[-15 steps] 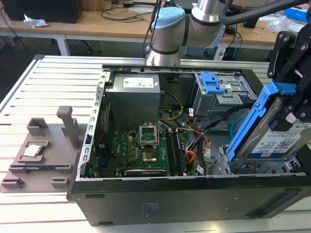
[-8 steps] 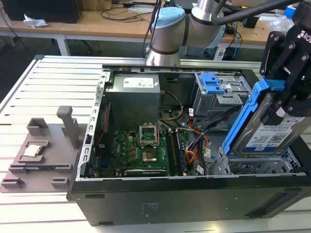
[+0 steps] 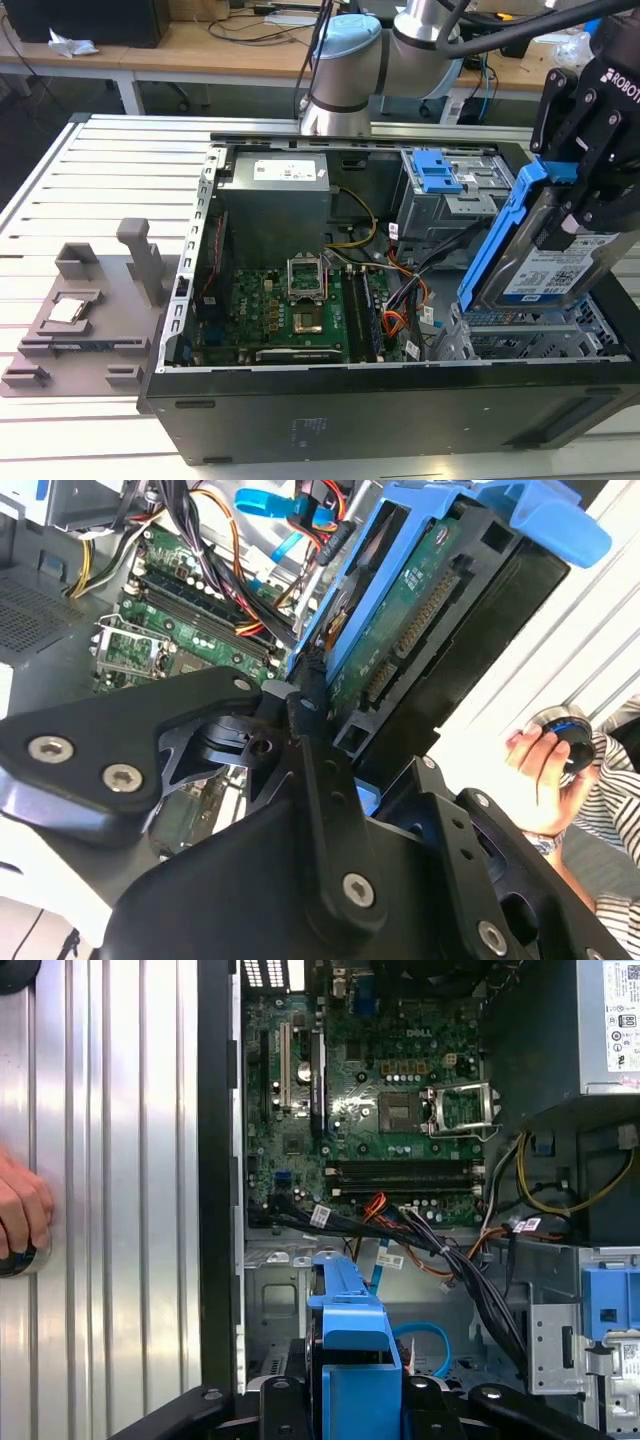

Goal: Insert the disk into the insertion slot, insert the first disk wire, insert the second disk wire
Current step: 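Insert the disk into the insertion slot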

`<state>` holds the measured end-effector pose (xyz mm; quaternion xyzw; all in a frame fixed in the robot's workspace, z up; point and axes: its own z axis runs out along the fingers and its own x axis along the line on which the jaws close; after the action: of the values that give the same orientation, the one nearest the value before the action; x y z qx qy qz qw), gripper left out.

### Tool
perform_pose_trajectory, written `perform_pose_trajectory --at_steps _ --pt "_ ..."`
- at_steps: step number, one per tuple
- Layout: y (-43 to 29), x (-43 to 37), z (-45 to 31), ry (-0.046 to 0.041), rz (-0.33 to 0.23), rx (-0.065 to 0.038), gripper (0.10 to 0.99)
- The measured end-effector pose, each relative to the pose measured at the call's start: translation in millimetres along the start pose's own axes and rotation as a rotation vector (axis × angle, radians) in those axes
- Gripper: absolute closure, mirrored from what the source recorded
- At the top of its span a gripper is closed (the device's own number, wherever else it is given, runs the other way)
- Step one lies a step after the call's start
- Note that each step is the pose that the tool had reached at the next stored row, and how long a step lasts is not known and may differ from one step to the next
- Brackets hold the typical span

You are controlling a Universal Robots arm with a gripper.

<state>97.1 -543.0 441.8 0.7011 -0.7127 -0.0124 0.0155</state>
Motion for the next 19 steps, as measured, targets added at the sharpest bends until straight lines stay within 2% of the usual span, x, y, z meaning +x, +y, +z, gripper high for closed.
perform_pose_trajectory --at_steps 6,14,19 --pt "-4.9 -1.9 8.9 0.0012 0.000 0.000 0.725" --pt "-5.4 0.3 17.4 0.0017 0.000 0.000 0.725" --pt "-5.8 0.2 25.9 0.0013 0.000 0.000 0.725"
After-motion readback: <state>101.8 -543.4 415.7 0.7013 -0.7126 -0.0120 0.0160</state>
